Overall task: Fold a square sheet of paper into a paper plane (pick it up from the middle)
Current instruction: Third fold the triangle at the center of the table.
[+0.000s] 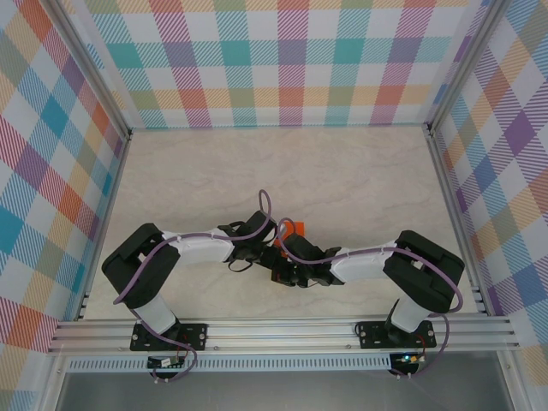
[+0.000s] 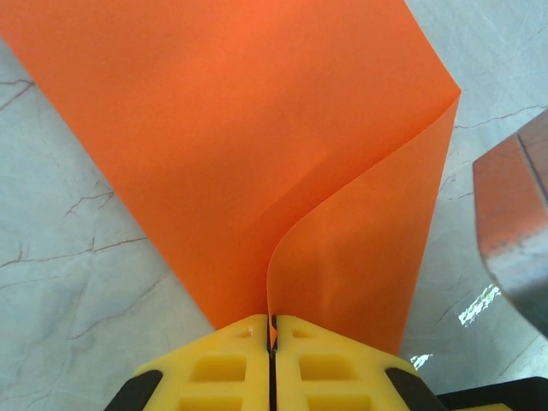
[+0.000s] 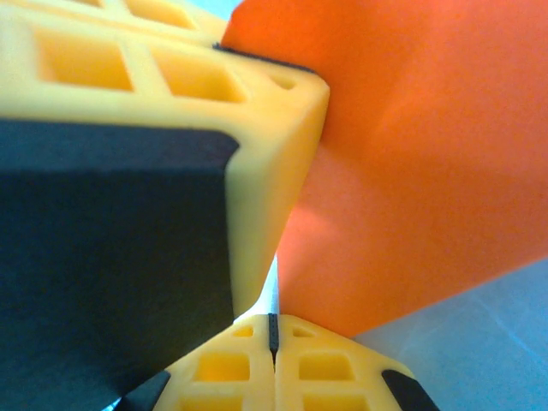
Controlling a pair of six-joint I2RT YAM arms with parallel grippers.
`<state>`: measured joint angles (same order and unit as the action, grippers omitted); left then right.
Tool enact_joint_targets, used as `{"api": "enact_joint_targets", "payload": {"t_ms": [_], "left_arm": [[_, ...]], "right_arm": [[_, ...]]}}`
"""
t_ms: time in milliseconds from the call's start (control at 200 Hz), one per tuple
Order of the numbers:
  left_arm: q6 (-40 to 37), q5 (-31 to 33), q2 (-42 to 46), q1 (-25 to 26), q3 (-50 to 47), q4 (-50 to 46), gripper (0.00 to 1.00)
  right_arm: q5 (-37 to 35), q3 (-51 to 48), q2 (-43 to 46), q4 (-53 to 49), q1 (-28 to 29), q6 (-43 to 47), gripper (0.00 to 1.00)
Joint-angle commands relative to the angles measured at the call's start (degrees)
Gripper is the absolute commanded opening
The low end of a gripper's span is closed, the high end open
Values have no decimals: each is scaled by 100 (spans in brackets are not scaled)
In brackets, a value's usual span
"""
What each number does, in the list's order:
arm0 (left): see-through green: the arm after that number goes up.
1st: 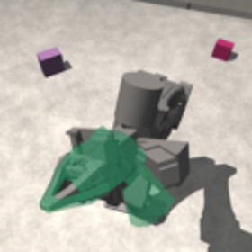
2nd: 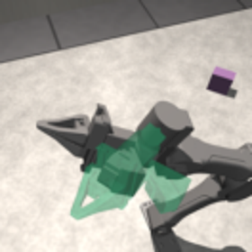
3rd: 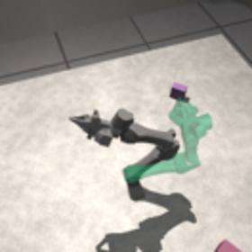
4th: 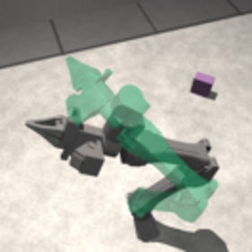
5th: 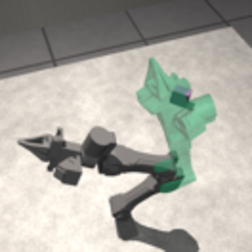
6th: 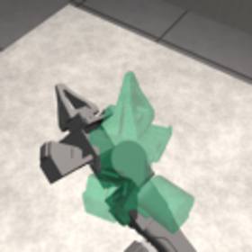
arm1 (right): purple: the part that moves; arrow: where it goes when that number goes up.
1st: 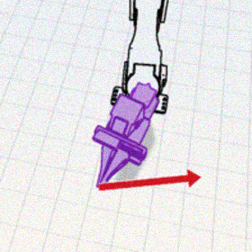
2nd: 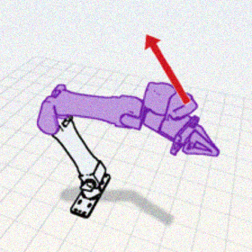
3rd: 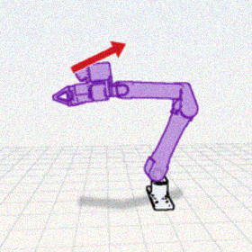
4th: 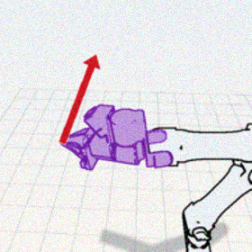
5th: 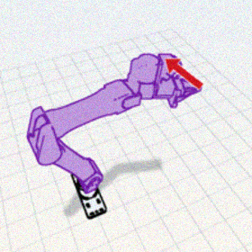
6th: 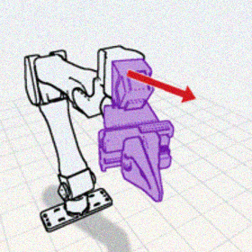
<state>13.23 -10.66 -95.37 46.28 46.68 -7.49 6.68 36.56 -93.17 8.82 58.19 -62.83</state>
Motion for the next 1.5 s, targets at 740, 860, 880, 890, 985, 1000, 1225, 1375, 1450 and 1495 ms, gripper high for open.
{"api": "enact_joint_targets", "payload": {"t_ms": [740,860,880,890,985,1000,1225,1375,1450,1495], "left_arm": [[63,-77,61,-27,-132,-412,8],[48,-66,71,-26,-143,-420,8],[50,-60,71,-26,-143,-422,8],[55,-66,71,-28,-142,-427,8],[65,-59,80,-27,-159,-429,8],[58,-66,87,-27,-159,-429,8],[73,-53,78,-29,-136,-451,8],[79,-73,46,-24,-99,-468,8],[76,-74,34,-30,-89,-473,8],[85,-75,32,-25,-89,-473,8]], "right_arm": [[186,-253,-114,449,27,44,0],[141,-253,-229,235,22,-63,0],[141,-293,-208,276,32,-68,0],[141,-312,-193,295,27,-77,0],[-22,-327,122,81,25,-6,0],[-75,-317,202,19,21,30,0],[-575,-579,1509,-712,-363,385,0],[79,-1003,1913,-515,-1412,527,1],[612,-967,1885,-388,-1817,780,1],[803,-871,1836,-379,-1905,930,1]]}}
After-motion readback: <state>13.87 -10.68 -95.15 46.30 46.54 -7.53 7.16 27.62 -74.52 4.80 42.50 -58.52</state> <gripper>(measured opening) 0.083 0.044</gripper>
